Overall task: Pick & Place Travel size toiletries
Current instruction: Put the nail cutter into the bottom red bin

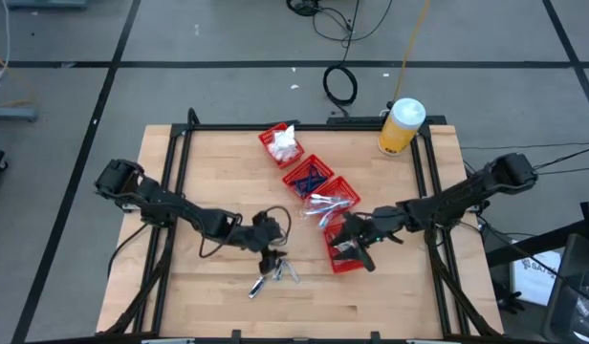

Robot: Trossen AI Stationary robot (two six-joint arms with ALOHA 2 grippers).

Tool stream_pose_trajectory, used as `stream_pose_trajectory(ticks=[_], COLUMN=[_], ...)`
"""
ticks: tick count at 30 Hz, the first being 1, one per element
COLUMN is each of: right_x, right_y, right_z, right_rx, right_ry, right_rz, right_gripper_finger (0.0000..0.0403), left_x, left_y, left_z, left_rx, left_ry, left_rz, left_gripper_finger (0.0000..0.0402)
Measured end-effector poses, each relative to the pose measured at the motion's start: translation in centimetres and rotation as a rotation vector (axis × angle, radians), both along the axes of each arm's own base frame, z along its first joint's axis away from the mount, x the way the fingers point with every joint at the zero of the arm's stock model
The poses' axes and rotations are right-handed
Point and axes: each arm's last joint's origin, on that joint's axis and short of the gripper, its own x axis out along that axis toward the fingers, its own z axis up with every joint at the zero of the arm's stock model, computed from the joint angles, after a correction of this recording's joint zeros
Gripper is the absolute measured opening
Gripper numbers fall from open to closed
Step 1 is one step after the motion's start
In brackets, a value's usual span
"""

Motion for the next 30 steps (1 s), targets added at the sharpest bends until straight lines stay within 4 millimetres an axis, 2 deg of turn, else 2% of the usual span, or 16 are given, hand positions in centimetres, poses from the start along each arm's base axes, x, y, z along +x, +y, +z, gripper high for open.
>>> stream_pose_trajectory(ticks=[5, 9, 13, 16, 24, 30], right_x=[-0.7, -0.7, -0.7, -0.7, -0.7, -0.7], right_y=[0.0, -0.1, -0.2, -0.2, -0.2, -0.2], right_z=[1.6, 1.8, 1.7, 1.7, 1.6, 1.6], right_rx=[-0.069, -0.093, -0.127, -0.127, -0.128, -0.13], right_ry=[-0.104, -0.122, -0.127, -0.126, -0.114, -0.114], right_rz=[0.034, 0.029, -0.007, -0.007, -0.005, -0.005], right_gripper_finger=[0.018, 0.018, 0.018, 0.018, 0.018, 0.018], left_x=[-0.1, 0.5, 1.8, 2.5, 1.9, 1.4], left_y=[-1.9, -3.2, -4.5, -4.5, -3.6, -3.3], left_z=[-2.0, -3.6, -4.2, -4.5, -6.1, -6.5], left_rx=[-0.077, -0.071, -0.094, -0.116, -0.143, -0.079], left_ry=[0.089, 0.242, 0.323, 0.342, 0.5, 0.559], left_rz=[0.039, 0.071, 0.028, 0.028, 0.188, 0.16], left_gripper_finger=[0.0271, 0.0261, 0.0237, 0.0221, 0.0183, 0.0154])
